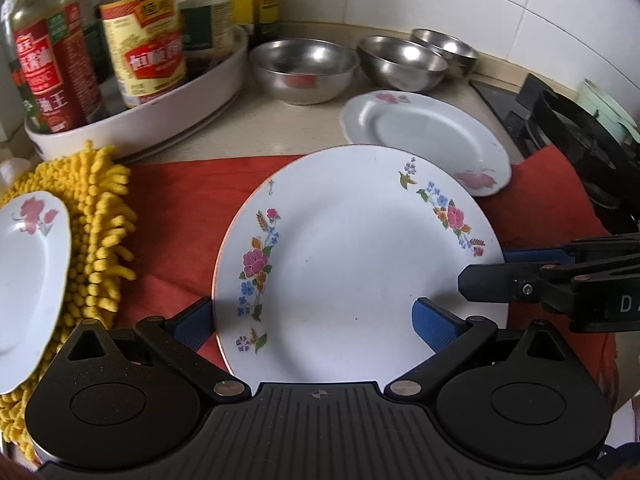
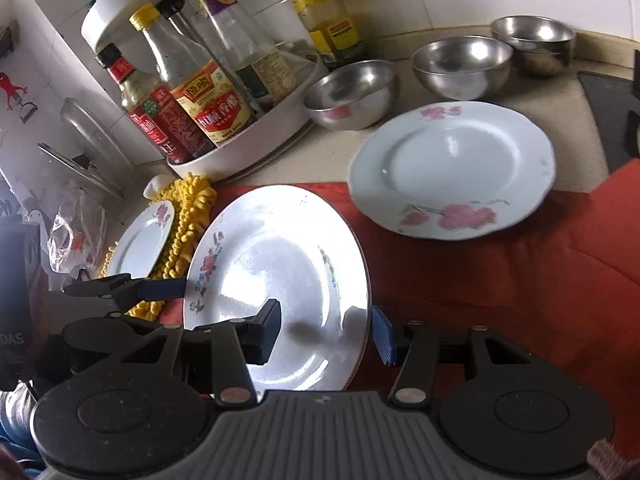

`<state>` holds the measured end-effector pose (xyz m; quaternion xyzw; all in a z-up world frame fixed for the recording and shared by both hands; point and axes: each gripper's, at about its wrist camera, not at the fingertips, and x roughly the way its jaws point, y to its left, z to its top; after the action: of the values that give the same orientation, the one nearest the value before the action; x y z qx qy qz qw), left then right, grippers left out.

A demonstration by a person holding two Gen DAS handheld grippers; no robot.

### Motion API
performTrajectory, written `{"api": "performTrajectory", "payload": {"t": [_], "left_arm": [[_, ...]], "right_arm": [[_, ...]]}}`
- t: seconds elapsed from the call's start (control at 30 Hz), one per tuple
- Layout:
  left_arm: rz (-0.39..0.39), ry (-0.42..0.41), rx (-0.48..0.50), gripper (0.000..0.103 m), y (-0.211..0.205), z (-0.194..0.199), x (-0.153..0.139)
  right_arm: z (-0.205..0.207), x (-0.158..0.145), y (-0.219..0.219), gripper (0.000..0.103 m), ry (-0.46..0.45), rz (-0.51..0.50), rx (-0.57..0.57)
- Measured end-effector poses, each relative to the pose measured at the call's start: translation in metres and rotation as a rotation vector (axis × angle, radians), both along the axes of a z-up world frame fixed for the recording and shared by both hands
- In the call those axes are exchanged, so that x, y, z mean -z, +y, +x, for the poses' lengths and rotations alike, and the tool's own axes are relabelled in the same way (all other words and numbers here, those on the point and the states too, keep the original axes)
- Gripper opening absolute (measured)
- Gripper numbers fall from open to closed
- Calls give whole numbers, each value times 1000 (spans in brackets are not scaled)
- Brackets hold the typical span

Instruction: Organize plates and bowls

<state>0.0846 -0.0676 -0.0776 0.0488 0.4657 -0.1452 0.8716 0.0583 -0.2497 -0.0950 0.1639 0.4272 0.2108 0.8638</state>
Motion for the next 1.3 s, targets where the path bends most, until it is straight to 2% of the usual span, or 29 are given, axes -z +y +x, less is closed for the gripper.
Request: {"api": "performTrajectory", "payload": {"t": [0.33,0.43,0.53,0.83,1.07,1.3], "left_arm": [[2,17,28,99,-17,-7,4],[26,-22,19,101,-21,-9,0],[58,-49,9,102,-23,-10,-3],[99,-51,-40,103,-26,9,-9],[86,-72,-28,103,-32,20,-15],[82,-85,-8,103,-37,33,-18]], "right_arm": [[-13,4,-19,46,35,-35,-3],[-14,5,-25,46,35,-57,2],[-14,3,-31,46,14,-76,19],[-5,-7,-35,47,-40,-94,51],[7,-20,-34,48,-92,-100,68],[17,-24,-38,49,-105,-106,99]]}}
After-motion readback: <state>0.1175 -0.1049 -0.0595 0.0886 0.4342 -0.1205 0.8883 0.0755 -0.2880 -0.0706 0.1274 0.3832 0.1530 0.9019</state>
